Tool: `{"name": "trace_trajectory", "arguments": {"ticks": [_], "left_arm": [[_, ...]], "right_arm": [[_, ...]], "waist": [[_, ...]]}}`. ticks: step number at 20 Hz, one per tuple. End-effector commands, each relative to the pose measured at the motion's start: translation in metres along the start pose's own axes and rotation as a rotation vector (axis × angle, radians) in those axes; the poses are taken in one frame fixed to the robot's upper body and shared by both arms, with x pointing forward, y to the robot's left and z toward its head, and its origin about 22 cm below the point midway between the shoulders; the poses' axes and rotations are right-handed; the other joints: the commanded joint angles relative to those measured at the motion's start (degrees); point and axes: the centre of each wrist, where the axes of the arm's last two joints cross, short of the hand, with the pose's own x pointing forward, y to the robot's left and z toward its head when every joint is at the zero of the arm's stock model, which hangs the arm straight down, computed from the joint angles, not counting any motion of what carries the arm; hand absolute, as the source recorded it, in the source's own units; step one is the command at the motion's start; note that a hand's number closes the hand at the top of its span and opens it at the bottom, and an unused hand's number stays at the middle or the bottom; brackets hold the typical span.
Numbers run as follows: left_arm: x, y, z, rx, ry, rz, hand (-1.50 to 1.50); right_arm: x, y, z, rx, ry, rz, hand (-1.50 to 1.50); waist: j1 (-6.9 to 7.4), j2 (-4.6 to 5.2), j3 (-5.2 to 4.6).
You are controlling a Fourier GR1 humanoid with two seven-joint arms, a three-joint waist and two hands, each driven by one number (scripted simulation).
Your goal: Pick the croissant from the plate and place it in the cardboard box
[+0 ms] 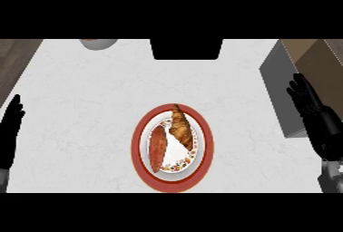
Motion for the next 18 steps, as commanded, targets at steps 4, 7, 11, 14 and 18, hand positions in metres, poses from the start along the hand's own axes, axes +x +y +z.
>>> {"name": "trace_trajectory", "arguments": {"ticks": [4, 7, 11, 14, 18], "left_arm": [[0.065, -0.030, -0.005, -0.251, -0.341, 0.014, 0.00], [0.077, -0.058, 0.008, -0.416, -0.433, 0.047, 0.00], [0.091, -0.072, 0.006, -0.535, -0.490, 0.081, 0.00], [0.095, -0.077, 0.004, -0.543, -0.511, 0.067, 0.00], [0.097, -0.077, 0.000, -0.549, -0.504, 0.082, 0.00]], "right_arm": [[0.097, 0.037, -0.021, 0.158, -0.474, 0.151, -1.50], [0.134, 0.020, -0.025, 0.184, -0.562, 0.611, -1.50], [0.119, 0.069, -0.017, 0.224, -0.638, 0.622, -1.50], [0.113, 0.081, -0.018, 0.312, -0.718, 0.785, -1.50], [0.127, 0.100, -0.028, 0.365, -0.751, 0.978, -1.50]], "waist": [[-1.35, -0.65, -1.45], [-2.79, -1.24, -2.37], [-1.00, 0.23, -1.31], [-0.65, 0.33, -1.27], [-0.06, 0.28, -1.30]]}}
